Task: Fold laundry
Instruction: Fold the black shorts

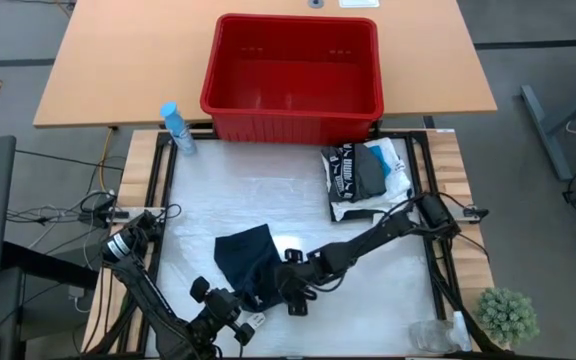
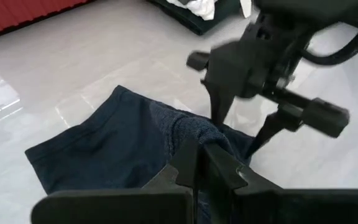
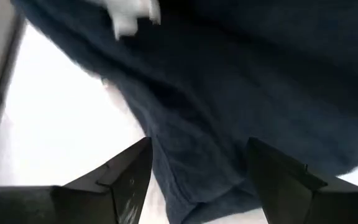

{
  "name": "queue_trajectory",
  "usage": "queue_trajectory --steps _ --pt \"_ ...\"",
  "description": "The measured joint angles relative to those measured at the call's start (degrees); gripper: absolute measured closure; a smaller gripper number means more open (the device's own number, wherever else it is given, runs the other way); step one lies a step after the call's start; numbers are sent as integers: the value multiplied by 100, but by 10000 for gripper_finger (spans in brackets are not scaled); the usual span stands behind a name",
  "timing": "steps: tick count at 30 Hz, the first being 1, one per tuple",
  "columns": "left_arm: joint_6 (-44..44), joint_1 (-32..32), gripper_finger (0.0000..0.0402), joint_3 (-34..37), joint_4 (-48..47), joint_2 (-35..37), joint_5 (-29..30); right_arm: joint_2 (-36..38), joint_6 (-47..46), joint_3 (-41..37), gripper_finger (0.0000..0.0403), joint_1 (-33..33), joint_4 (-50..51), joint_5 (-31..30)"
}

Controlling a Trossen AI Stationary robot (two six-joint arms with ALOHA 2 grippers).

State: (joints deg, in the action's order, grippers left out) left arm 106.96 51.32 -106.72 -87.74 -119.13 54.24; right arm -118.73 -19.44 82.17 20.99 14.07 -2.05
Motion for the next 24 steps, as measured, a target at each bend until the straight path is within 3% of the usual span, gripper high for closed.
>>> queue_trajectory --steps 4,8,11,15,20,24 --pt "-22 1 401 0 -1 -1 -2 -245 -22 -18 121 -10 -61 498" --pt "-24 1 401 0 -20 -2 2 -248 -44 -7 145 71 56 480" --pt "-19 -1 401 0 -22 -2 27 -142 -49 -15 217 86 207 353" --pt "6 -76 401 0 -22 -2 162 -31 -67 -15 362 58 271 361" --pt "19 -324 401 0 -73 -2 211 308 -484 -17 370 71 814 127" --pt "-80 -660 401 0 -234 -2 282 965 -692 -17 370 77 1690 -465"
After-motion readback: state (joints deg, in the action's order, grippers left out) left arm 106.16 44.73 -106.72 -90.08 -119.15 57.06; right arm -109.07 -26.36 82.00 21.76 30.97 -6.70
